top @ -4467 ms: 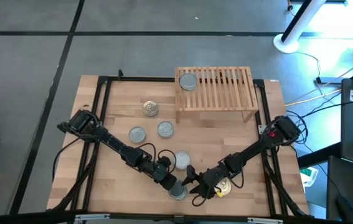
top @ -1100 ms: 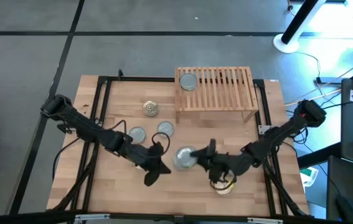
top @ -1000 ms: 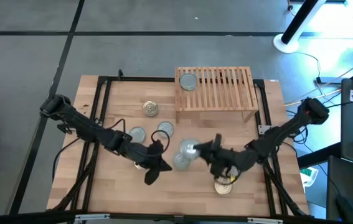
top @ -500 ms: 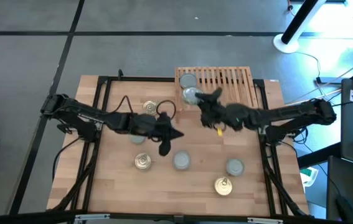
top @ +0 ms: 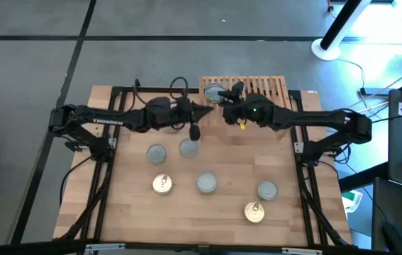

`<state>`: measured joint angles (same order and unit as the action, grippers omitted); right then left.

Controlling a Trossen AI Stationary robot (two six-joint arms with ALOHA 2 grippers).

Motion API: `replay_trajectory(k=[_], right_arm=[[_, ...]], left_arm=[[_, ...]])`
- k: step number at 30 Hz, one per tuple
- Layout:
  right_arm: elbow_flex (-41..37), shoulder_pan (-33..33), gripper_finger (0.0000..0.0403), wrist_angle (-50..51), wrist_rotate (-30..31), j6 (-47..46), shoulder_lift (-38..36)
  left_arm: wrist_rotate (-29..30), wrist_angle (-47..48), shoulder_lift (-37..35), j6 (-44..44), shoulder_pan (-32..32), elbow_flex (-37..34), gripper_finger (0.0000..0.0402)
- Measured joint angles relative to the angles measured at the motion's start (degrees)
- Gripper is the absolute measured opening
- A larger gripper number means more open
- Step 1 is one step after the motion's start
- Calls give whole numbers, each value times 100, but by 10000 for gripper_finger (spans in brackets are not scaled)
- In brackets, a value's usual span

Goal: Stack canned seafood by type on shelf
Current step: Stack the green tuna can on top of the green tuna can on the shelf

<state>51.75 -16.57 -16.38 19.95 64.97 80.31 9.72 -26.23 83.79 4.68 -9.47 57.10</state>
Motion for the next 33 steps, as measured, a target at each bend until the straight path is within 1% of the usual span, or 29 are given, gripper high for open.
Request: replay_trajectory(k=[4, 9, 12, 14, 16, 22, 25, 33], right_arm=[[0, -233, 151, -210, -241, 15, 188], [0, -381, 153, -373, -293, 282, 262], [0, -374, 153, -354, -370, 284, 262], [0, -374, 153, -349, -407, 286, 262], [0, -374, 153, -346, -457, 289, 262], [0, -372, 154, -340, -462, 289, 262], [0, -372, 154, -323, -461, 289, 262], [0, -372, 154, -310, -428, 288, 262]], left_arm=[[-7, -53, 106, -81, -251, 2, 1], [-70, -51, 418, 62, -350, 2, 1], [-84, -305, 671, 305, -439, 2, 1], [-82, -646, 858, 312, -517, 11, 1], [-80, -798, 1027, 275, -590, 64, 1], [-80, -783, 1452, 350, -654, 382, 1], [-73, -786, 1545, 301, -674, 487, 1], [73, -742, 1520, 272, -707, 487, 1]])
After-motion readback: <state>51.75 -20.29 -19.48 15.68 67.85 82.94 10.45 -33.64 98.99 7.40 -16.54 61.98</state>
